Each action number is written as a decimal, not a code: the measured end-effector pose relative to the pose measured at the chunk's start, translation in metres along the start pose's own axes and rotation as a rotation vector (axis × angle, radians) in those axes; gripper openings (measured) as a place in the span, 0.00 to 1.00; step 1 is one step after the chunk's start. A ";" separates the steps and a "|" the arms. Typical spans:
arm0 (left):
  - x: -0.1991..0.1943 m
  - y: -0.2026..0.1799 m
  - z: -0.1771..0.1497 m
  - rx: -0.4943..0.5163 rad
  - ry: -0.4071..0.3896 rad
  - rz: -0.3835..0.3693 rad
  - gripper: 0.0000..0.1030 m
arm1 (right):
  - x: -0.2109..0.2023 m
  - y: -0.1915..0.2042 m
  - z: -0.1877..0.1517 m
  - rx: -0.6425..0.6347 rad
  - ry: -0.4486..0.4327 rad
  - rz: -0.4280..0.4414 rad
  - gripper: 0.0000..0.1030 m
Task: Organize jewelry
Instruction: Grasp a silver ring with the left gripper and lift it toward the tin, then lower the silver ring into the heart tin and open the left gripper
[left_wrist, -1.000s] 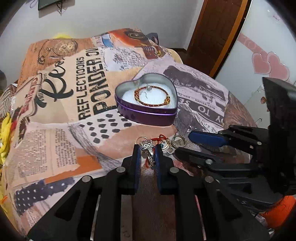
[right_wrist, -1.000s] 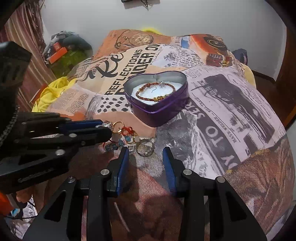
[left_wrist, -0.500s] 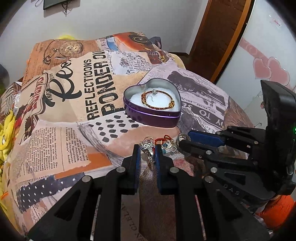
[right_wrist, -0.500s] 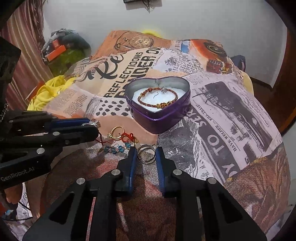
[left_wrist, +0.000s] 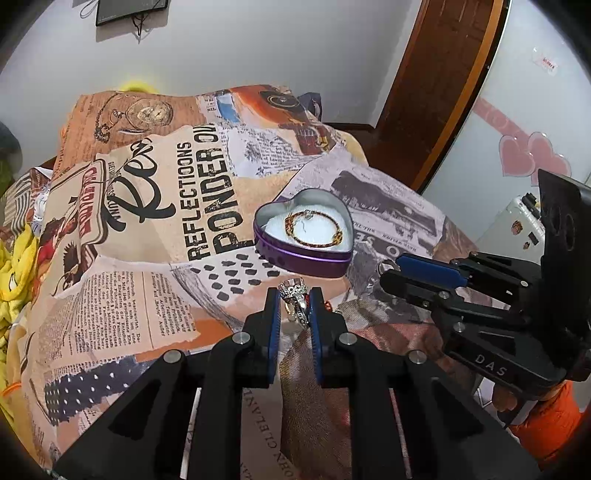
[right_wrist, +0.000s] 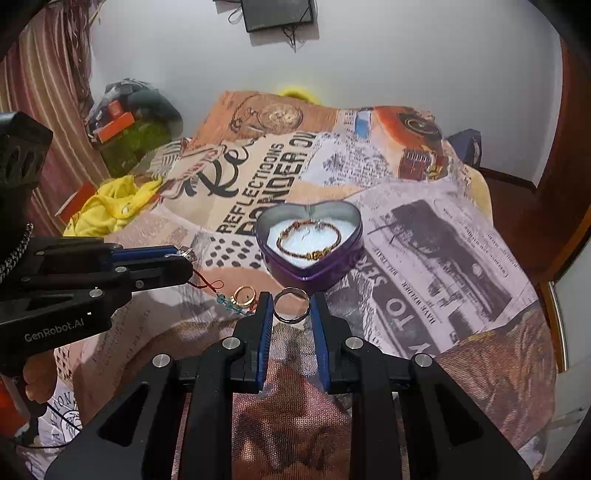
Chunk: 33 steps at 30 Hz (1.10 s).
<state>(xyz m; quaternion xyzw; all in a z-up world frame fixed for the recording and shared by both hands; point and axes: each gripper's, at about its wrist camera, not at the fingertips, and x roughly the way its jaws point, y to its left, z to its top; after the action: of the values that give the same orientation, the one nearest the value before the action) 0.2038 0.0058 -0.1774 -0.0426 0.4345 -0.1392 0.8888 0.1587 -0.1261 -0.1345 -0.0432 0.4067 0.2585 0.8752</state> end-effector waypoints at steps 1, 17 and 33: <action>-0.002 -0.001 0.001 0.000 -0.003 -0.005 0.13 | -0.002 0.000 0.000 -0.001 -0.005 -0.002 0.18; 0.008 -0.012 0.022 0.034 -0.015 -0.030 0.13 | -0.010 -0.012 0.018 0.015 -0.065 -0.017 0.18; 0.040 -0.007 0.038 0.040 0.021 -0.065 0.13 | 0.010 -0.025 0.029 0.026 -0.051 -0.014 0.18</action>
<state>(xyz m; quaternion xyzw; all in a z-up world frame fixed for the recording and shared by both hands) 0.2558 -0.0141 -0.1830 -0.0375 0.4392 -0.1773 0.8799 0.1959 -0.1354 -0.1261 -0.0279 0.3871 0.2482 0.8876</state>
